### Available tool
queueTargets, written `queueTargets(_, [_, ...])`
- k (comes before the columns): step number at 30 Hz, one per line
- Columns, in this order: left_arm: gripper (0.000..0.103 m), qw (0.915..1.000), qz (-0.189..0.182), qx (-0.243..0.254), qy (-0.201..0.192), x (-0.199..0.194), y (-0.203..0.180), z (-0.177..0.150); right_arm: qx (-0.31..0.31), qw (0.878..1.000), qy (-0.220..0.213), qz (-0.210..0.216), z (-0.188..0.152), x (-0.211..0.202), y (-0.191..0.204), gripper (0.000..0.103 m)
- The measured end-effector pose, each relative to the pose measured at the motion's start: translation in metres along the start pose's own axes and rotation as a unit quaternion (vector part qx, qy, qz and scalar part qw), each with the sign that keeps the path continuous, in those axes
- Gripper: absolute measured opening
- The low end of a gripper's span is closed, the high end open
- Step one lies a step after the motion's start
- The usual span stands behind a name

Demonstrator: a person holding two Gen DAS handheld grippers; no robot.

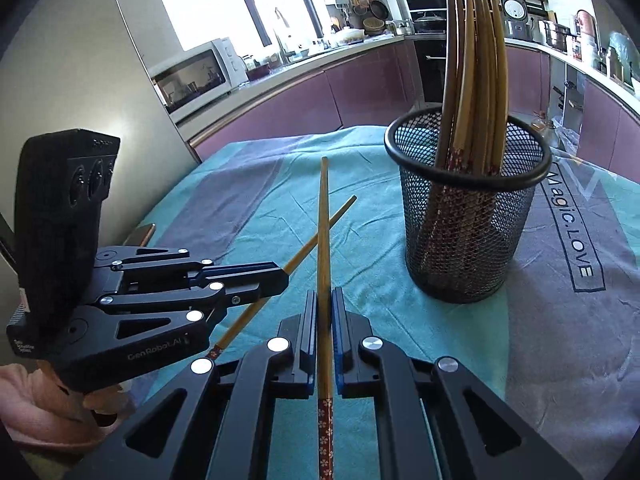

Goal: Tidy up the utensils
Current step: 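Lift the left tool's chopstick upright while the right tool lifts its own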

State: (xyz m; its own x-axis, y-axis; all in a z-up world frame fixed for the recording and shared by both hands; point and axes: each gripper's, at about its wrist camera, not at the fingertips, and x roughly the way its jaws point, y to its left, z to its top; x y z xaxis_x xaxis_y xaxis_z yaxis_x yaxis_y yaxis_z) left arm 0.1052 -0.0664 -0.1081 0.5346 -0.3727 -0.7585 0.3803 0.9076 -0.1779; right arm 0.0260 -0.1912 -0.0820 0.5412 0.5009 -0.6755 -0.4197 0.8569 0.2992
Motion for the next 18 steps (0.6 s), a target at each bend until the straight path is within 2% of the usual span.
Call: queueTargets(18, [0.007, 0.9988, -0.033, 0.003, -0.037, -0.039, -0.005, 0.012, 0.014, 0.999, -0.052, 0.008, 0.003, -0.044, -0.015, 0.006])
